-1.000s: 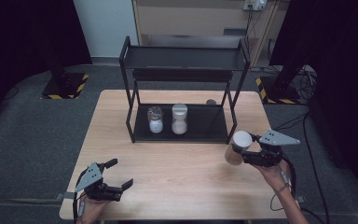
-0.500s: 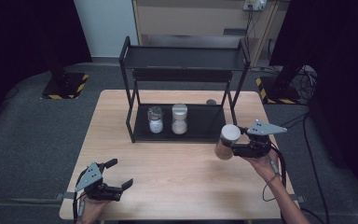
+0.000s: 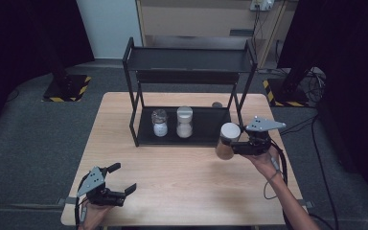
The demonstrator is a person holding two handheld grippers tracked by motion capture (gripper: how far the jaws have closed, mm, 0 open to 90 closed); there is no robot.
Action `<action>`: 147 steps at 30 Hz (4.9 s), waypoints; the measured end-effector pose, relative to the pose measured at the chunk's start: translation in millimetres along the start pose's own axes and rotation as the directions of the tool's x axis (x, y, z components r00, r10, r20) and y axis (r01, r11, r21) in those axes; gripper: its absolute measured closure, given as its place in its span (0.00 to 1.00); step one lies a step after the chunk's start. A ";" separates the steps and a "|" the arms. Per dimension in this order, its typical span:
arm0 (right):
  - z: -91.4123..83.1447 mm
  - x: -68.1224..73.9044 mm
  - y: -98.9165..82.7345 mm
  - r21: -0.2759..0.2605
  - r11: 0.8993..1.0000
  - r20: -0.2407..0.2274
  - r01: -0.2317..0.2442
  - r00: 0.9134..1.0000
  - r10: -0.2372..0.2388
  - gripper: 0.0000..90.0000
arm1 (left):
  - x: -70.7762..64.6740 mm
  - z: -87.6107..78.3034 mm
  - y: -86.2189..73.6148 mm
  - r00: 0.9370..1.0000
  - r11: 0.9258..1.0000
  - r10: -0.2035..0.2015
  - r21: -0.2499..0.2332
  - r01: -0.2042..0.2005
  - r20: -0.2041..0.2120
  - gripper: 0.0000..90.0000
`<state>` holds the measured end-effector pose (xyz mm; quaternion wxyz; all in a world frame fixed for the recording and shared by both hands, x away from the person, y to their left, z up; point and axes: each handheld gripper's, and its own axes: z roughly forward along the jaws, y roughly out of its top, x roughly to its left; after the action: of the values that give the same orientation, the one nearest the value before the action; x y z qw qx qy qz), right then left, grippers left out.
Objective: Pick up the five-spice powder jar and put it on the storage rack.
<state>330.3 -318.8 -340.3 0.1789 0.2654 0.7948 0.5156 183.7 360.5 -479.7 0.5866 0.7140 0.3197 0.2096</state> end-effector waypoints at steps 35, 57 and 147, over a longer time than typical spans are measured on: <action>67.1 -5.1 20.8 0.001 0.997 0.148 -0.081 0.986 0.080 0.38 | 0.0 -1.3 -0.4 1.000 1.000 0.001 -0.002 -0.001 -0.002 0.00; 111.3 -7.2 16.2 0.021 0.994 0.222 -0.103 0.970 0.095 0.38 | 0.1 -2.6 -1.5 1.000 1.000 -0.005 -0.003 0.005 -0.005 0.00; 69.3 3.6 48.5 -0.087 0.996 0.114 -0.015 0.993 0.025 0.11 | 1.3 -1.1 -2.8 1.000 1.000 -0.015 -0.006 0.015 -0.008 0.00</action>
<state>377.7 -250.5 -324.0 0.2306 0.2948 0.7575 0.5348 183.3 362.5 -482.2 0.5890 0.7089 0.3267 0.2091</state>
